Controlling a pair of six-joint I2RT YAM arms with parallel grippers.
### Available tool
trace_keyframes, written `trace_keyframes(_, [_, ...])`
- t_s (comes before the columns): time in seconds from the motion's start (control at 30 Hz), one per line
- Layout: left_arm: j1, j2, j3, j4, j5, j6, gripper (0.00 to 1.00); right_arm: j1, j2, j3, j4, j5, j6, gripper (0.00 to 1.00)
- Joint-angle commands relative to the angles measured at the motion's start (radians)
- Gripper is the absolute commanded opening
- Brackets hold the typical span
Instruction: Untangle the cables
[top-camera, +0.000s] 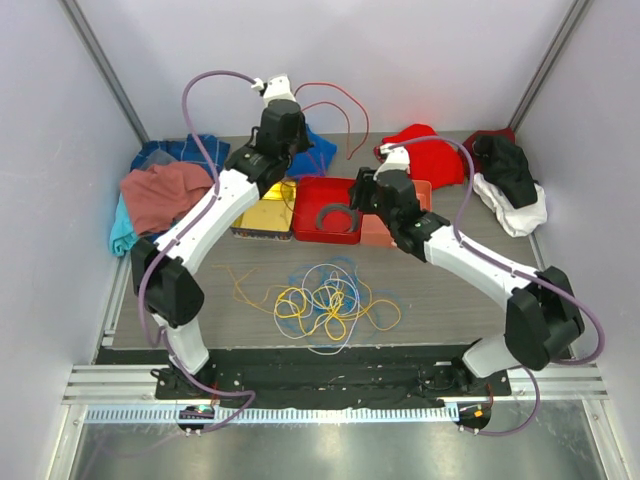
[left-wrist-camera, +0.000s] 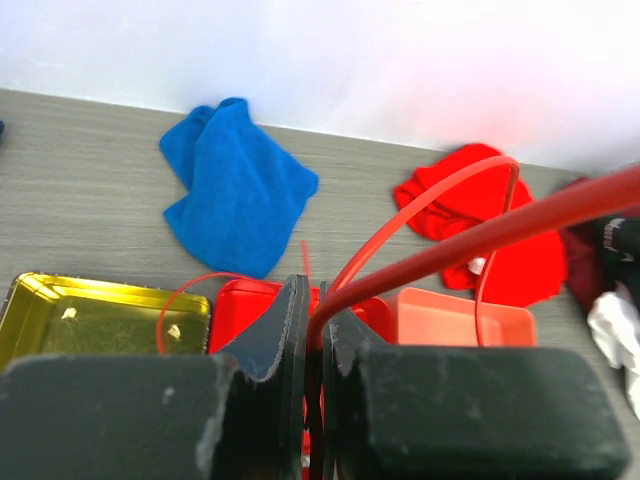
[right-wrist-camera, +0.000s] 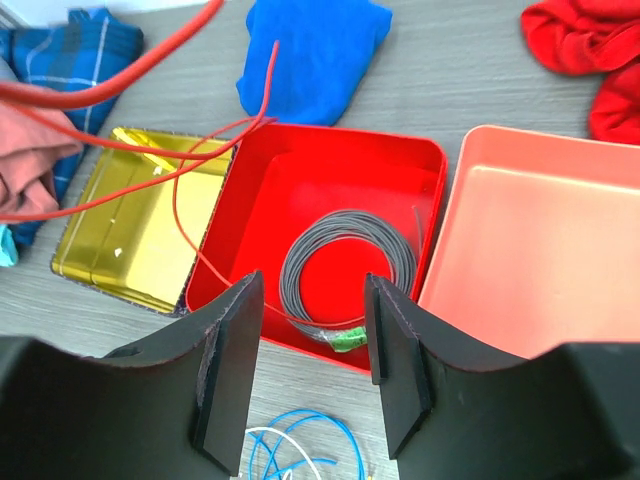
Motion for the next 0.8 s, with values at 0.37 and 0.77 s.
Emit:
trace_keyframes(0.37, [-0.061, -0.043, 0.139, -0.114, -0.031, -0.009, 0.0, 0.007, -0.225, -0.154, -0.037, 0.139, 0.019, 0.52])
trace_keyframes(0.77, [-0.128, 0.043, 0.373, -0.133, 0.046, -0.049, 0.0, 0.007, -0.382, -0.219, -0.057, 0.233, 0.044, 0.51])
